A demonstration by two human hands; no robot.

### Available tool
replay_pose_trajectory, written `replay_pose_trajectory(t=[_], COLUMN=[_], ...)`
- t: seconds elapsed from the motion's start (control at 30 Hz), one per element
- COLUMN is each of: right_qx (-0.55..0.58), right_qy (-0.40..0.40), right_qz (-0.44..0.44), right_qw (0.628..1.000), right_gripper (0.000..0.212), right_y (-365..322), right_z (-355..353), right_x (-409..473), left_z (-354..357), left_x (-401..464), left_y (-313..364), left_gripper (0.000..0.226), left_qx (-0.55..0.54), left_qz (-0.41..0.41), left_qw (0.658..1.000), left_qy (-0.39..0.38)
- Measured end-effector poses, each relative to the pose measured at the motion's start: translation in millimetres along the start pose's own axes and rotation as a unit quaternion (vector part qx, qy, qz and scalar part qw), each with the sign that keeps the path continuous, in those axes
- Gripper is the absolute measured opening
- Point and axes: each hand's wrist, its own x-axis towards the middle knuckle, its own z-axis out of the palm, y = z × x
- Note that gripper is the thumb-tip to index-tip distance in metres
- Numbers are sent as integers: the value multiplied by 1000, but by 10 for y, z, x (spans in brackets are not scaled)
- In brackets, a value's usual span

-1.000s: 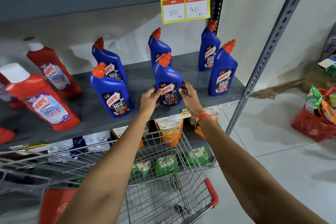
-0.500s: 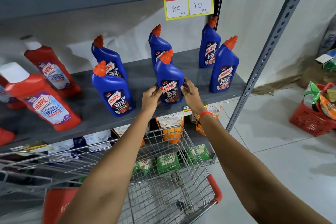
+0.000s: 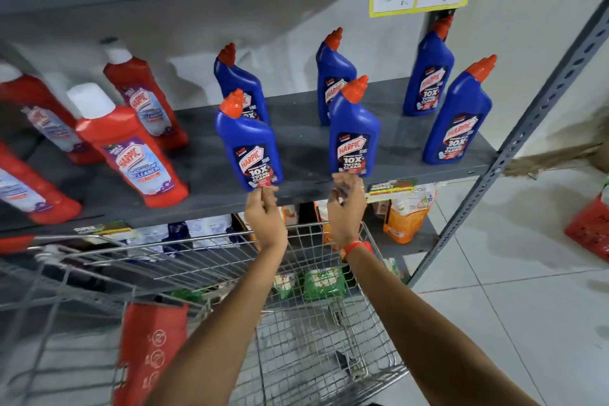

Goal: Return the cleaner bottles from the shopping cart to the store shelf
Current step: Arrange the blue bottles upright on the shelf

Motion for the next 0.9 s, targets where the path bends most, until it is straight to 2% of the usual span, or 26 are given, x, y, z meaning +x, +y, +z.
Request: replay_pose_trajectory(t=[0.07,0.13,0.27,0.37,0.5,0.67,0.9], right_qx=[-22,-38,-40,-44,-87,-83,-77], right_qy=[-69,-143,-276,-351,-340,-323,-308], right_qz=[-14,-18,12,40,25,13,10], right_qw=[997,989,960,935,936,943,948], right_gripper=[41,37,64,65,57,57,58], right_y=[-82,-208,-434,-447,-382,-360,-363], right_z=[204,416,752,845,848,818,804], right_x=[-4,80,327,425,424,322,258], left_z=[-150,-264,-380,-390,-368,-413,-457], left_x=[188,423,838,1004,1097,1140,1116], left_y=[-32,-21,-35,-61,-122,-135,-125], left_gripper=[21,24,42,27,15,32,28], left_qx=[0,-50,-91,-95,-117,-131,-134], left_qz=[-1,-22,-71,-80,-114,-141,-151], left_qw=[998,997,986,966,955,949,943], left_qy=[63,51,-124,-225,-246,-251,-264])
